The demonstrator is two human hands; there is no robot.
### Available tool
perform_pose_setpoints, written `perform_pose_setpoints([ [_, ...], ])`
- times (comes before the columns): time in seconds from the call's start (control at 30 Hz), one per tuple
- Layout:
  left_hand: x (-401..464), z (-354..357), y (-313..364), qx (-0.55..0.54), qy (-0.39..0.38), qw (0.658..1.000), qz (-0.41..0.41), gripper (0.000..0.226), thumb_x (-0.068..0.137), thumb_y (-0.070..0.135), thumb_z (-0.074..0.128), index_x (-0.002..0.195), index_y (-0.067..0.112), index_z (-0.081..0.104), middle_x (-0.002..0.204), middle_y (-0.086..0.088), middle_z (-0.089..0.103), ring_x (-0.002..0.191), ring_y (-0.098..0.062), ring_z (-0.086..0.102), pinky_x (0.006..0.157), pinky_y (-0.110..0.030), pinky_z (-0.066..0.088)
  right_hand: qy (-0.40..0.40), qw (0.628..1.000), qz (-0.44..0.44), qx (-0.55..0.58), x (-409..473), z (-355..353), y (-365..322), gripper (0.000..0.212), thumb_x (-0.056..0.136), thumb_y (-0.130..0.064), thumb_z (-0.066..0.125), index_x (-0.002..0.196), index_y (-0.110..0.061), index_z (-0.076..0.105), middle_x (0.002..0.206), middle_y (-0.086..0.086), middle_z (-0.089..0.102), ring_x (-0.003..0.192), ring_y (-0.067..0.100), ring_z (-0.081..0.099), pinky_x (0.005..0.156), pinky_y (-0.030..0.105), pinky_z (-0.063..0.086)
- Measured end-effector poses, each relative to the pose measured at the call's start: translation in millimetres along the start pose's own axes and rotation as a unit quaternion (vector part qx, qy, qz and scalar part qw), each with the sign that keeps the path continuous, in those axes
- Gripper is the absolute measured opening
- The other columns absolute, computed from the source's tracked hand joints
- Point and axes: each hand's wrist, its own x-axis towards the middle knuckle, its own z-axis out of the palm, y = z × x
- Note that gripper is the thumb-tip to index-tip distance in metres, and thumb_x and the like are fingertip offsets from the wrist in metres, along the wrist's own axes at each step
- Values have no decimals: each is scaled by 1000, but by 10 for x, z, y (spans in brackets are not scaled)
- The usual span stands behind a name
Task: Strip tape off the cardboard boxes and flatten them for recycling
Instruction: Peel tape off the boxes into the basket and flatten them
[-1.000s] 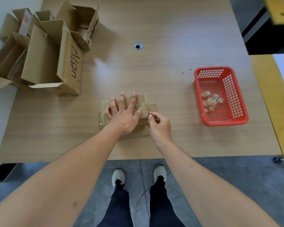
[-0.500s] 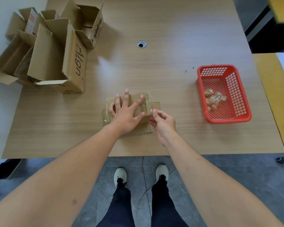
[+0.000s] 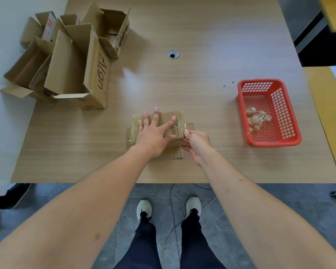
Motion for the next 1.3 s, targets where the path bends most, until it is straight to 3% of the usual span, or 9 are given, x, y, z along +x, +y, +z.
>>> perform_pose_setpoints([
  [0.1,7,-15,8,1,-5,1000,-3,60,100,63,40,153,62,11,167,-2,-25,151,-41,-24,124,-53,-10,53,994,-58,-73,-28,25,7,12,101,-16,54,93,-16,63,99,10,76,95,30,74,91,50,60],
  [0.2,25,-35,18,-12,-6,1000,-9,61,100,62,44,153,61,15,168,-2,-22,152,-40,-22,125,-54,-8,97,988,-100,-73,-56,-3,-14,15,103,-17,46,95,-16,58,88,5,73,76,20,72,84,48,63],
  [0.3,25,-36,7,-15,-4,1000,-7,61,99,63,45,153,61,16,168,-2,-21,152,-40,-22,125,-54,-8,59,996,-73,5,-103,-95,-79,11,107,-6,45,109,-11,54,92,13,70,71,19,68,81,41,64],
  [0.43,23,-50,15,-14,-4,1000,-4,62,99,63,45,153,60,16,169,-2,-19,152,-41,-20,125,-54,-7,-6,996,-81,-22,-165,-113,29,33,98,7,60,128,-4,57,100,5,68,93,17,68,95,39,59],
  [0.7,29,-36,-13,-4,-4,1000,1,62,99,63,44,153,60,14,169,-2,-20,152,-41,-21,124,-55,-7,-30,986,-137,-85,-84,-197,125,19,93,5,69,103,-11,64,93,6,67,92,20,68,96,43,59],
  [0.9,44,-61,-56,12,-16,1000,5,62,99,63,44,153,62,13,169,0,-19,153,-39,-19,125,-52,-6,-95,988,-75,-95,-133,-227,-104,19,100,5,58,114,-6,50,114,19,59,86,21,72,90,40,62],
  [1.03,35,-71,-48,11,-19,1000,2,62,99,64,45,152,62,13,169,1,-19,153,-37,-20,125,-51,-7,-78,986,-103,-109,-248,-256,-336,24,98,11,56,121,4,54,93,12,60,75,20,71,75,34,65],
  [1.2,25,-86,-31,-6,-19,1000,-2,62,98,63,48,152,62,16,169,3,-19,153,-35,-20,125,-49,-7,-17,888,-254,-384,-248,-308,-364,16,93,-15,72,108,-19,77,94,-3,69,82,15,72,82,24,57],
  [1.3,20,-102,-13,-10,-25,1000,-9,63,98,62,50,152,62,18,169,3,-18,153,-35,-20,125,-49,-7,-1,830,-316,-460,-196,-299,-361,18,93,-14,74,110,-19,78,104,2,62,89,18,68,90,29,52],
])
